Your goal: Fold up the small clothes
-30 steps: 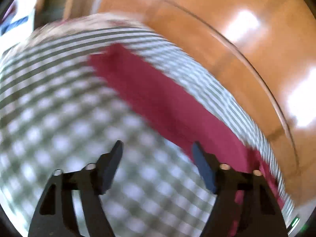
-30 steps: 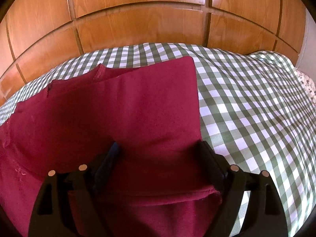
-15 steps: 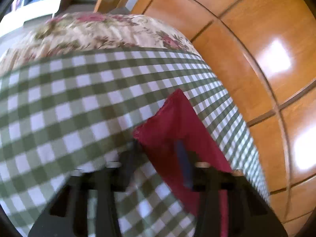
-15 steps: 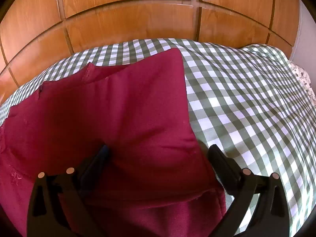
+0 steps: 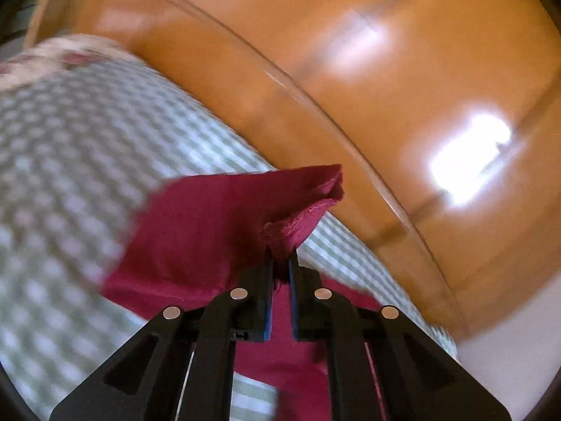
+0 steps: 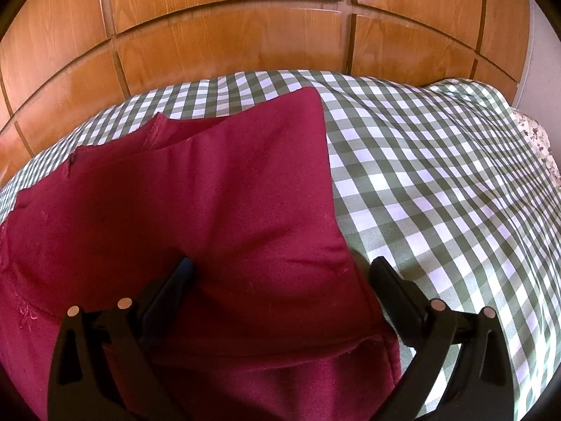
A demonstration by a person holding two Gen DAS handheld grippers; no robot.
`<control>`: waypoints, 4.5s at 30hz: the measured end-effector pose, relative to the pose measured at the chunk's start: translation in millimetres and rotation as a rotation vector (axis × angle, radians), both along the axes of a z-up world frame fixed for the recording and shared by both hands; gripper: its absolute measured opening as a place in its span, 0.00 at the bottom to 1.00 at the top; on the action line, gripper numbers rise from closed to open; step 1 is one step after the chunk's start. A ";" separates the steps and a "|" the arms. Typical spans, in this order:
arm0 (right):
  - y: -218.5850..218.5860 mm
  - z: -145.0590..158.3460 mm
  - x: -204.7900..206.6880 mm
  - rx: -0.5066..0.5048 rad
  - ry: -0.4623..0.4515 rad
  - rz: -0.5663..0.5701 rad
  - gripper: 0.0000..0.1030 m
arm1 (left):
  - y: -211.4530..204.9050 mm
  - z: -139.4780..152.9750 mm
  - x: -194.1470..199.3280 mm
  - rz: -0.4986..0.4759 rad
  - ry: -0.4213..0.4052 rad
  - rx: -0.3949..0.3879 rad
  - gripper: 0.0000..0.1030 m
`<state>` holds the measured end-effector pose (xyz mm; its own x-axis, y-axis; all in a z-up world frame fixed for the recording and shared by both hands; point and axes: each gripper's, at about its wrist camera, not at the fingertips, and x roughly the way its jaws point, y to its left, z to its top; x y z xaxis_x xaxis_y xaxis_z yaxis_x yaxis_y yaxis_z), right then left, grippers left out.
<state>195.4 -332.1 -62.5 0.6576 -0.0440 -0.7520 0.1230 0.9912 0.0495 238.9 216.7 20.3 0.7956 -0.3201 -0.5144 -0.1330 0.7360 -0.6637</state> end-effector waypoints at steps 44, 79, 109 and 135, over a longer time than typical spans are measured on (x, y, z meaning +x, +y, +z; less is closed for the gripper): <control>145.9 154.6 -22.8 0.235 -0.286 0.483 0.04 | -94.3 -75.8 -9.8 0.054 0.311 0.365 0.67; 55.3 35.2 15.6 0.062 -0.050 0.217 0.48 | -169.4 -22.8 44.1 -0.240 0.036 0.390 0.68; 54.8 -3.5 -27.2 0.060 -0.049 0.255 0.77 | -190.3 -64.4 -25.4 -0.222 0.105 0.638 0.66; 5.0 0.3 -124.3 0.085 0.024 0.158 0.84 | -163.7 -44.4 -140.1 -0.191 0.077 0.629 0.73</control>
<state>71.1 -327.1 -62.2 0.6330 0.1228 -0.7644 -0.0315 0.9906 0.1331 98.9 53.0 -24.1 0.7078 -0.0721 -0.7027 0.0087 0.9956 -0.0934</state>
